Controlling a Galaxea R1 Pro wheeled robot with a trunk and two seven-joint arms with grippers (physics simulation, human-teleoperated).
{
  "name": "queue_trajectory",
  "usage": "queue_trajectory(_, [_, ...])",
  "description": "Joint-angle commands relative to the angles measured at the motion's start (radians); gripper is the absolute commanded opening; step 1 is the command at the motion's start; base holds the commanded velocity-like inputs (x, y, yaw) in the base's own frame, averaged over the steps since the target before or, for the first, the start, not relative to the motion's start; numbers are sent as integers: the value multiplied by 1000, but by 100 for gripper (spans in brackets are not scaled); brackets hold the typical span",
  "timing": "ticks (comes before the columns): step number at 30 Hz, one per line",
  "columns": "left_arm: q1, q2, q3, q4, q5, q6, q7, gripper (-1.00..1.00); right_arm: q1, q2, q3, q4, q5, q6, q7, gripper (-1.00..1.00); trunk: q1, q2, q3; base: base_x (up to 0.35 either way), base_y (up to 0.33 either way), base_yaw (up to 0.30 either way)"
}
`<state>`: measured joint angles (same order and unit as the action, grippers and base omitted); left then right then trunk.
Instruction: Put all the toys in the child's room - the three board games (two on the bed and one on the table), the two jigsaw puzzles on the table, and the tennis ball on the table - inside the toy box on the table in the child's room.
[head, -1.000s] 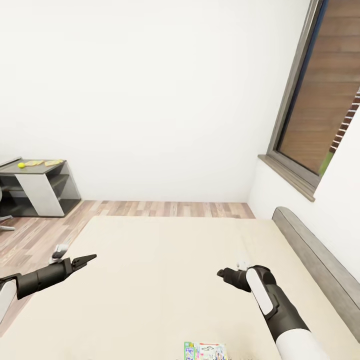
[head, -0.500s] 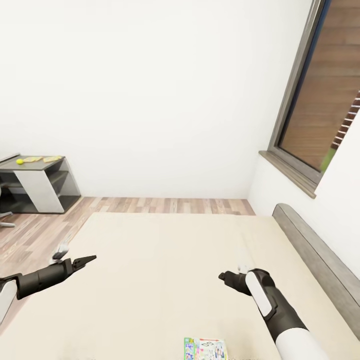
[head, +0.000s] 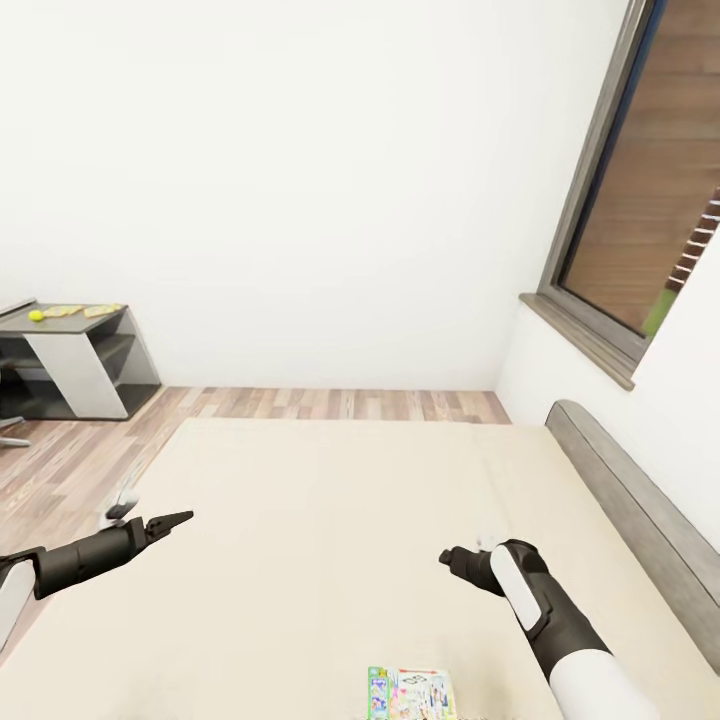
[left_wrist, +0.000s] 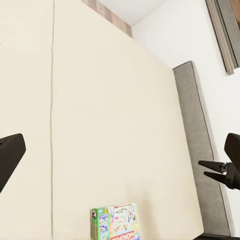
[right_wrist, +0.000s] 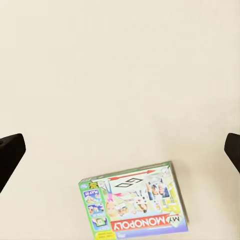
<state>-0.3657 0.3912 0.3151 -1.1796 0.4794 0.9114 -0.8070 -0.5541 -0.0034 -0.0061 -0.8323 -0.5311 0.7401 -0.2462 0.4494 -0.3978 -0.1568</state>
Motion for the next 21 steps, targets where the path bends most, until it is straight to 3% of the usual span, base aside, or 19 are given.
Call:
queue_trajectory(1, [-1,0,1,0,-1,4,-3,100,-1,0,0,-1,-11,3,-8,100,1,-2,-4,0,0,0])
queue_trajectory(9, [-1,0,1,0,0,4,-3,100,-4,1,0,3,-7,3,-8,100,1,-2,-17,0,0,0])
queue_trajectory(21, [-1,8,2,0,4,9,-27,100,-10,9,0,4,30,4,-8,100,1,-2,-37,0,0,0])
